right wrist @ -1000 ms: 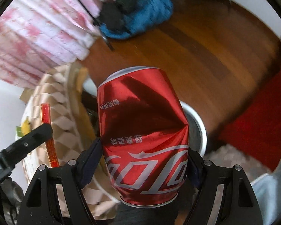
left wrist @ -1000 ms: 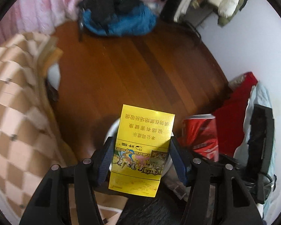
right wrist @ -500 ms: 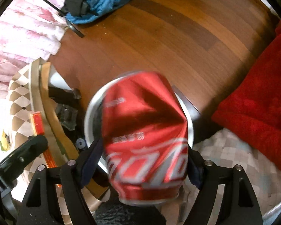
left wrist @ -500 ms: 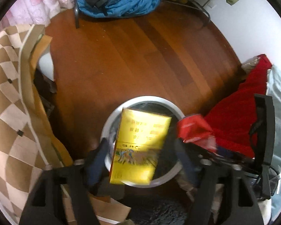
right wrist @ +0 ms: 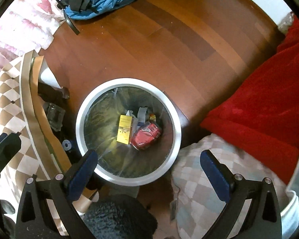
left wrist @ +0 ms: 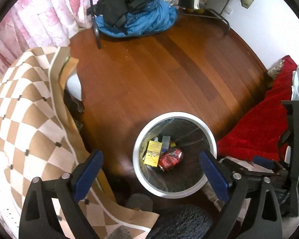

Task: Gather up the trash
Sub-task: 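Move both open tools back toward the table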

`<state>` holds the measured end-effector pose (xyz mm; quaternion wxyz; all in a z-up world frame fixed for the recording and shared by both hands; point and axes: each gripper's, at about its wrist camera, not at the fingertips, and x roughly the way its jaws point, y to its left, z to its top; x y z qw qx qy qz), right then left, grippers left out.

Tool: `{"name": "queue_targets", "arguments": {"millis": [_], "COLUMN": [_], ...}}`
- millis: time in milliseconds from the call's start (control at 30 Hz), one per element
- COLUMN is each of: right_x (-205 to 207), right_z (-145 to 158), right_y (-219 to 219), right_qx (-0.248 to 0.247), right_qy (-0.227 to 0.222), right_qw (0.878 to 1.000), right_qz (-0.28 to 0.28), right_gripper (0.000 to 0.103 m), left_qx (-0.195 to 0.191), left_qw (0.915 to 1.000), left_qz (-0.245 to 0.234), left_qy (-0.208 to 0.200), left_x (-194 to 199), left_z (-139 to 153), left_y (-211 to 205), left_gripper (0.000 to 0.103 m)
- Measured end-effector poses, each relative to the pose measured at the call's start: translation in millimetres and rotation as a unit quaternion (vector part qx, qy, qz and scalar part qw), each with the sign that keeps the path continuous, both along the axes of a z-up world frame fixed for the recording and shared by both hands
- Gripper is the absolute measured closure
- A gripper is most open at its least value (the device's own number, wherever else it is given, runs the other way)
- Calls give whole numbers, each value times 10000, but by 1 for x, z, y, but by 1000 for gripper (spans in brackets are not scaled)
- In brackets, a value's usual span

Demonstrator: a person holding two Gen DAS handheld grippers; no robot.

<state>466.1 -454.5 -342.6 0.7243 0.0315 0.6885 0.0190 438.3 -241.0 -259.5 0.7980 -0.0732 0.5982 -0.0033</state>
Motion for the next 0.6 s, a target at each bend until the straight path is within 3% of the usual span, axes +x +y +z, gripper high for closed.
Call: {"name": "queue_targets", "arguments": {"millis": [133, 333, 467, 600], "right_x": [-6, -19, -22, -17], "right_z": [23, 84, 140, 182], "right_y": [4, 18, 51, 107], "right_qx": [-69, 199, 327, 434], "right_qy": [-78, -634, -1212, -1572], "right_qw": [9999, 9978, 9921, 9861], "right_qz": [-7, -49, 48, 330], "right_gripper": [0, 0, 0, 0], "left_qx": [-27, -186, -340, -5], "left_qw": [9999, 9974, 9904, 9829], "left_qz": [4, 341, 718, 1303], "left_qy": [-139, -607, -1129, -1299], "left_x": [-7, -16, -21, -36], "left_z": [17, 63, 101, 125], "left_y": [3, 39, 97, 175], "left_gripper": [4, 4, 4, 4]}}
